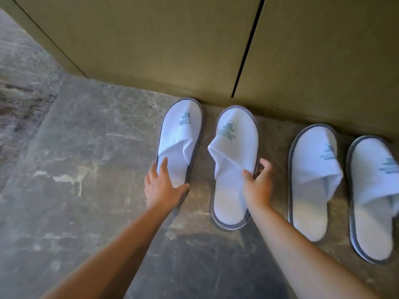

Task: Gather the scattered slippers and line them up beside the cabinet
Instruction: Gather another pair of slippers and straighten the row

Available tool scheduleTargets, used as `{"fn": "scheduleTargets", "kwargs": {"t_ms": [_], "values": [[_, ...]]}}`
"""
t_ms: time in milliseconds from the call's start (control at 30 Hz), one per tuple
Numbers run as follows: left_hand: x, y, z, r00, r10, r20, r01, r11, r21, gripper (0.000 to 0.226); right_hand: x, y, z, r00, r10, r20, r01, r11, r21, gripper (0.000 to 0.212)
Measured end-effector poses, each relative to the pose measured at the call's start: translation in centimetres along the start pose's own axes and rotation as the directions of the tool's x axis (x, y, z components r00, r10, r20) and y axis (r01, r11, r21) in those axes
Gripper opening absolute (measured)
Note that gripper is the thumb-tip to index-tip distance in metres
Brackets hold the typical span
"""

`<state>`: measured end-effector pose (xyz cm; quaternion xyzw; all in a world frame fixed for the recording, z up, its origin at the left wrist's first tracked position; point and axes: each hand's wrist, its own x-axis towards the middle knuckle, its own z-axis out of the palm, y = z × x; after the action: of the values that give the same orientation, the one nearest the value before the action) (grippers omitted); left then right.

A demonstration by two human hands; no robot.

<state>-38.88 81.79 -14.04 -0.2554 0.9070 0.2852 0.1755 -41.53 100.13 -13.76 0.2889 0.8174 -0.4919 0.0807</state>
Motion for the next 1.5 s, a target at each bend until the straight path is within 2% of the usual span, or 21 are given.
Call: {"fn": "scheduleTargets", "kwargs": {"t_ms": [167, 400, 500, 700, 933, 1167, 1500], "values": [[1.1, -0.8, 0.6, 0.999, 0.009, 0.053, -0.013, 0.997, 0.079, 0.096, 1.0, 0.9, 1.6, 0.996, 0.053, -0.069, -0.056, 0.998, -0.038, 0.052], [2.2, -0.6, 1.2, 1.000, 0.023, 0.018, -0.025, 0.993, 0.119, 0.104, -1.3, 2.2, 2.7, 0.999, -0.035, 0.023, 0.041, 0.939, -0.342, 0.105], [2.4, -0.9, 1.4, 0.999, 0.043, 0.016, -0.045, 0.991, 0.125, 0.104, -2.4, 2.7, 4.1, 0.998, -0.012, 0.065, 0.040, 0.890, -0.454, 0.118], [2.3, -1.7, 1.7, 0.994, 0.103, -0.020, -0.101, 0.989, 0.104, 0.099, -2.8, 2.8, 6.2, 0.999, -0.034, -0.025, 0.015, 0.837, -0.546, 0.113], [2.3, -2.0, 1.4, 0.993, 0.120, -0.007, -0.119, 0.990, 0.082, 0.096, -3.2, 2.7, 6.8, 0.999, -0.038, -0.007, 0.029, 0.855, -0.517, 0.111], [2.5, -1.8, 1.4, 0.992, 0.123, -0.001, -0.123, 0.991, 0.060, 0.096, -2.7, 2.1, 6.7, 0.999, 0.035, 0.010, -0.026, 0.872, -0.489, 0.115], [2.6, -1.7, 1.6, 0.991, 0.134, 0.008, -0.134, 0.987, 0.090, 0.094, -2.5, 2.0, 6.2, 0.999, 0.037, 0.013, -0.025, 0.868, -0.496, 0.114]]}}
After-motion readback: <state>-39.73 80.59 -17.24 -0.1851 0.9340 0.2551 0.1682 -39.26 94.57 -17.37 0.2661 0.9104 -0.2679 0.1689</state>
